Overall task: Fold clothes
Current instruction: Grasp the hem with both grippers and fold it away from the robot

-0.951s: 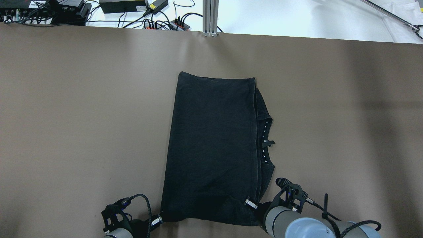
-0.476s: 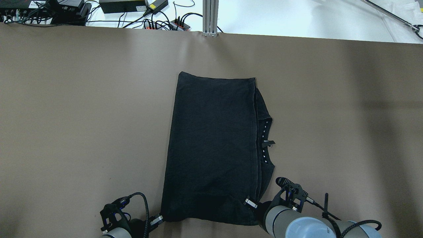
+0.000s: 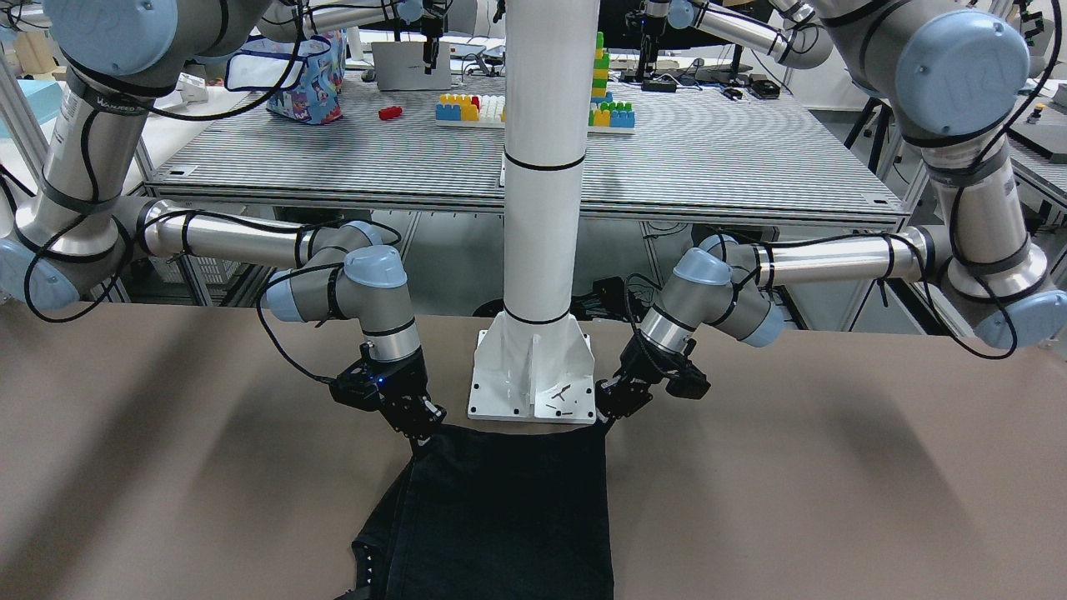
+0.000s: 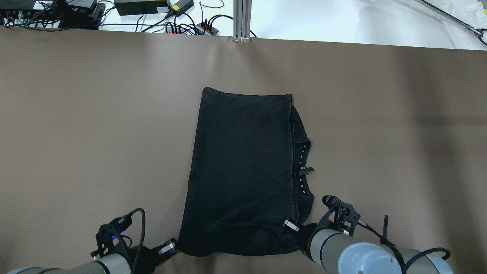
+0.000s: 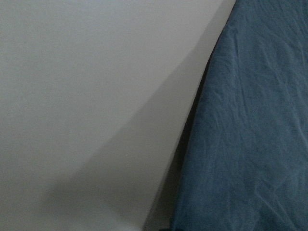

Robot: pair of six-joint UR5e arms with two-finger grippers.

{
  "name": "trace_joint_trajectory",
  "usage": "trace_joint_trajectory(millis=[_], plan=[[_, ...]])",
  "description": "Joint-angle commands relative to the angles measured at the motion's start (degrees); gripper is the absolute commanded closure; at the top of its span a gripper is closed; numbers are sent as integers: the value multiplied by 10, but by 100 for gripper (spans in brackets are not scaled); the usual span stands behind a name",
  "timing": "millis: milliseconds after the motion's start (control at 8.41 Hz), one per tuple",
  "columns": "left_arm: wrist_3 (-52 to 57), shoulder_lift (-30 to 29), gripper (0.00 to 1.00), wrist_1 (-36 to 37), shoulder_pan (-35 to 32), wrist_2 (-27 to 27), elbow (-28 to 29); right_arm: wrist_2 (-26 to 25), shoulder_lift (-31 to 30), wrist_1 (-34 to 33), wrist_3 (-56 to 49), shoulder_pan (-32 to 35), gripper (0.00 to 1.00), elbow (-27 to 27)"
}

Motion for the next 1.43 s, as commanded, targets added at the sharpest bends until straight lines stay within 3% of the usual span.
trace_joint_trajectory(millis=[0, 119, 238, 476, 595, 833, 951, 1070, 1189, 1308], plan=[[35, -102, 100, 101, -160, -160, -7, 58, 46, -6, -4, 118, 100, -5], [53, -169, 100, 157, -232, -220, 21, 125, 85, -12, -3, 192, 100, -35], [77, -219, 100, 168, -295, -287, 70, 176, 138, -19, -4, 252, 100, -98], [104, -300, 100, 162, -378, -348, 190, 257, 228, -20, -32, 336, 100, -234], [126, -338, 100, 156, -410, -369, 266, 273, 260, -14, -49, 356, 100, -297], [151, -407, 100, 23, -460, -391, 485, 273, 320, 25, -69, 365, 100, -418], [174, -452, 100, -60, -472, -389, 615, 270, 331, 86, -99, 371, 100, -480], [200, -488, 30, -88, -484, -377, 690, 269, 358, 119, -129, 389, 41, -548], [225, -500, 0, -88, -484, -336, 705, 258, 381, 135, -194, 396, 6, -599], [227, -502, 0, -88, -483, -326, 705, 255, 383, 136, -244, 405, 5, -601]])
